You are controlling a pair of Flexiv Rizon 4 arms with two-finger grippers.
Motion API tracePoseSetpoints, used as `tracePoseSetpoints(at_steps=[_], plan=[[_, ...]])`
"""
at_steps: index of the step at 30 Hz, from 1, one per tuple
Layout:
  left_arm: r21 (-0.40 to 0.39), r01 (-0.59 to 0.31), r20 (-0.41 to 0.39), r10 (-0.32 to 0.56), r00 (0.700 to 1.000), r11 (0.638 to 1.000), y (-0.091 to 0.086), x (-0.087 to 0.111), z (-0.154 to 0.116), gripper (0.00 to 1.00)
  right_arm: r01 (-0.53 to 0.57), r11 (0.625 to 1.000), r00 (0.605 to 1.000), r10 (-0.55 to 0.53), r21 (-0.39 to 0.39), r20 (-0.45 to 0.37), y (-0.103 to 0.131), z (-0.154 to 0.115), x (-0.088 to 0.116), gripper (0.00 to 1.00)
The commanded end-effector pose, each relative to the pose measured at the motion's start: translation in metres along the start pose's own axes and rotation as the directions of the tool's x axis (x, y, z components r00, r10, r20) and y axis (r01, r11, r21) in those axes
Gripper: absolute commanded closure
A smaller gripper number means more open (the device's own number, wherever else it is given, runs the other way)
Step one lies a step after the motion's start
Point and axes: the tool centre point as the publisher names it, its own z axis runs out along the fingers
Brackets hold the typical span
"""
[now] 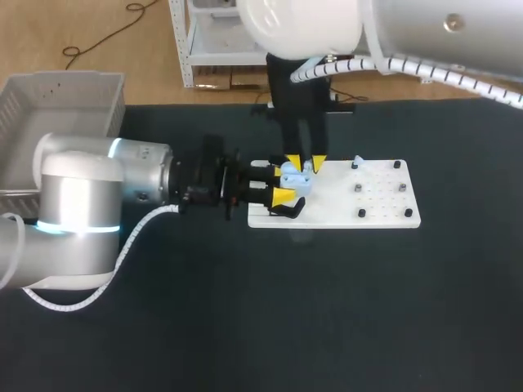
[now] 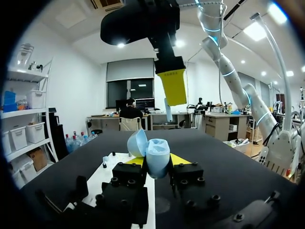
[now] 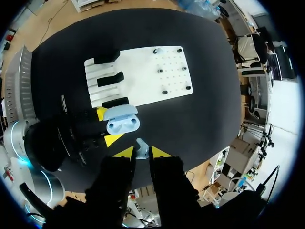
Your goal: Pick up each earbud case from the left stands, insert the matching earbuds, close the lid, and place the case in the box.
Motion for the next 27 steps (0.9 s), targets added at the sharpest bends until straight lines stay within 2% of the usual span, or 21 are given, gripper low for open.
tracePoseSetpoints(at_steps=[1, 18, 21, 27], plan=[[-0.005, 0.002, -0.003, -0.002, 1.000, 1.000, 0.0008, -0.0003, 0.0051, 1.00, -0.007, 1.000, 1.000, 0.007, -0.016, 0.008, -0.0050, 0.0075, 0.0043, 1.00], [0.000, 0.007, -0.005, -0.007, 1.000, 1.000, 0.0012, -0.0005, 0.0062, 1.00, -0.012, 1.000, 1.000, 0.012, -0.015, 0.008, -0.0059, 0.0083, 0.0044, 1.00], [0.000, 0.007, -0.005, -0.007, 1.000, 1.000, 0.0012, -0.0005, 0.0062, 1.00, -0.056, 0.998, 0.998, 0.056, -0.004, 0.032, -0.0034, 0.0086, -0.0003, 1.00], [0.000, 0.007, -0.005, -0.007, 1.000, 1.000, 0.0012, -0.0005, 0.0062, 1.00, -0.107, 0.994, 0.994, 0.107, -0.010, 0.031, 0.0000, 0.0063, -0.0055, 1.00]])
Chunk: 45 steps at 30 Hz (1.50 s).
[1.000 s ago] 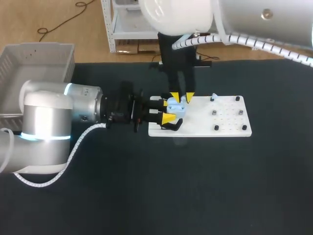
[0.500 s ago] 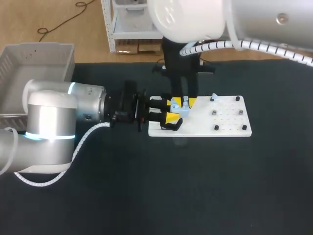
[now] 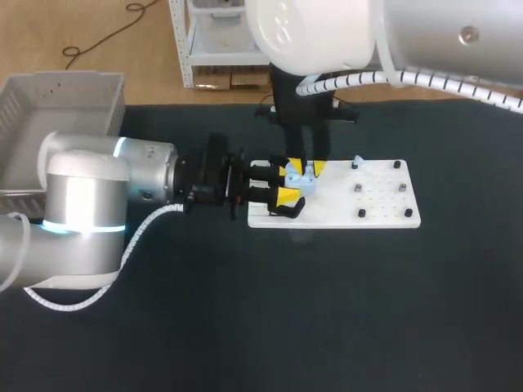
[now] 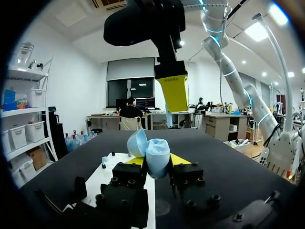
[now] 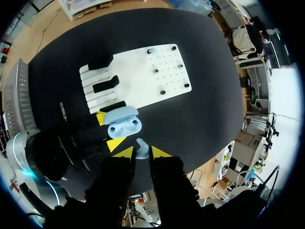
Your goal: Pick up each earbud case from the left stands, insert the matching earbuds, close the lid, and place the case in the box.
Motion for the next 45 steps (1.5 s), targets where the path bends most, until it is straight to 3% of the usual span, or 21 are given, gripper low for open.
tracePoseSetpoints(at_steps=[1, 15, 45], plan=[[-0.001, 0.000, -0.001, 0.000, 1.000, 1.000, 0.000, 0.000, 0.001, 1.00, -0.017, 1.000, 1.000, 0.017, 0.004, -0.001, 0.001, 0.000, -0.001, 1.00], [0.014, 0.003, -0.006, -0.003, 1.000, 1.000, 0.000, 0.001, 0.003, 1.00, -0.104, 0.994, 0.994, 0.103, -0.014, -0.043, 0.002, 0.003, -0.004, 1.00], [0.009, 0.003, -0.007, -0.002, 1.000, 1.000, 0.000, 0.002, 0.003, 1.00, -0.101, 0.994, 0.994, 0.100, -0.031, -0.038, 0.005, 0.015, -0.005, 1.00]])
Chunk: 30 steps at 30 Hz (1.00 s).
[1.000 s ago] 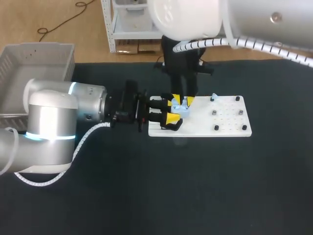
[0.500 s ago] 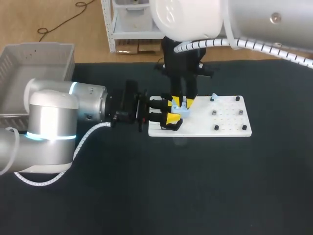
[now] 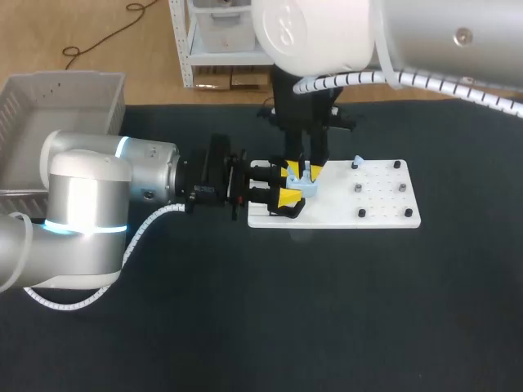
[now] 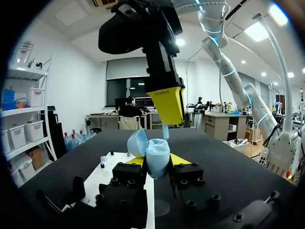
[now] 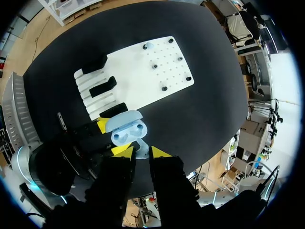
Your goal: Pick up each earbud case from the left stands, insert the matching earbuds, close the lid, and place the case in the box.
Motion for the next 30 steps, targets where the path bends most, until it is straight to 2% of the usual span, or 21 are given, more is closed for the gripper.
tracePoseSetpoints(at_steps=[1, 18, 30], plan=[[0.000, 0.000, -0.002, 0.000, 1.000, 1.000, 0.0006, 0.0002, 0.0006, 1.00, -0.005, 1.000, 1.000, 0.005, -0.007, 0.006, -0.0024, 0.0015, 0.0004, 1.00], [0.000, 0.000, -0.002, 0.000, 1.000, 1.000, 0.0006, 0.0002, 0.0006, 1.00, -0.017, 1.000, 1.000, 0.017, -0.011, 0.004, -0.0004, 0.0031, -0.0063, 1.00], [0.000, 0.000, -0.002, 0.000, 1.000, 1.000, 0.0006, 0.0002, 0.0006, 1.00, -0.022, 1.000, 0.999, 0.022, -0.018, 0.031, 0.0016, 0.0026, -0.0092, 1.00]])
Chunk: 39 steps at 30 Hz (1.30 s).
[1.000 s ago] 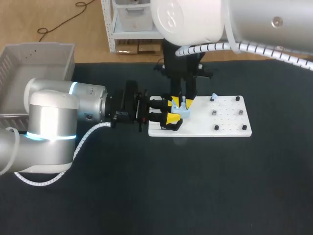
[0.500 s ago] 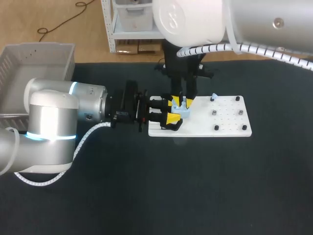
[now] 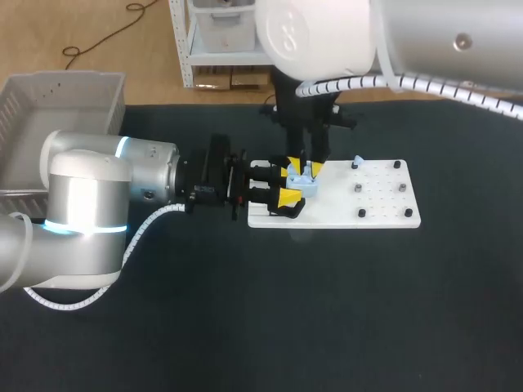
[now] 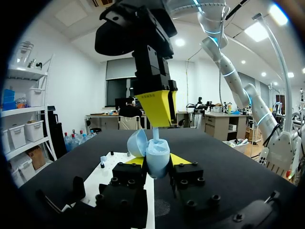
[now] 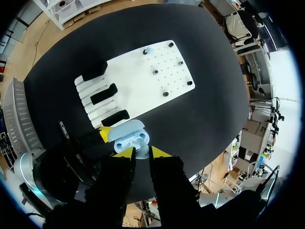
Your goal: Pick up each earbud case from the left stands, insert the matching earbuds, close the lid, and place the case in the box.
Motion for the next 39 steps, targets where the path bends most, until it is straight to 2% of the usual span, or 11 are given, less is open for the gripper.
tracePoseSetpoints(at_steps=[1, 35, 39], plan=[[0.000, 0.000, -0.002, 0.000, 1.000, 1.000, 0.0006, 0.0002, 0.0006, 1.00, -0.005, 1.000, 1.000, 0.005, -0.004, 0.001, -0.0020, 0.0021, 0.0013, 1.00], [0.000, 0.000, -0.002, 0.000, 1.000, 1.000, 0.0006, 0.0002, 0.0006, 1.00, -0.029, 0.999, 1.000, 0.029, 0.031, 0.000, 0.0010, 0.0101, -0.0075, 1.00], [0.000, 0.000, -0.002, 0.000, 1.000, 1.000, 0.0006, 0.0002, 0.0006, 1.00, -0.029, 0.999, 1.000, 0.029, 0.029, -0.006, 0.0015, 0.0110, -0.0083, 0.75]])
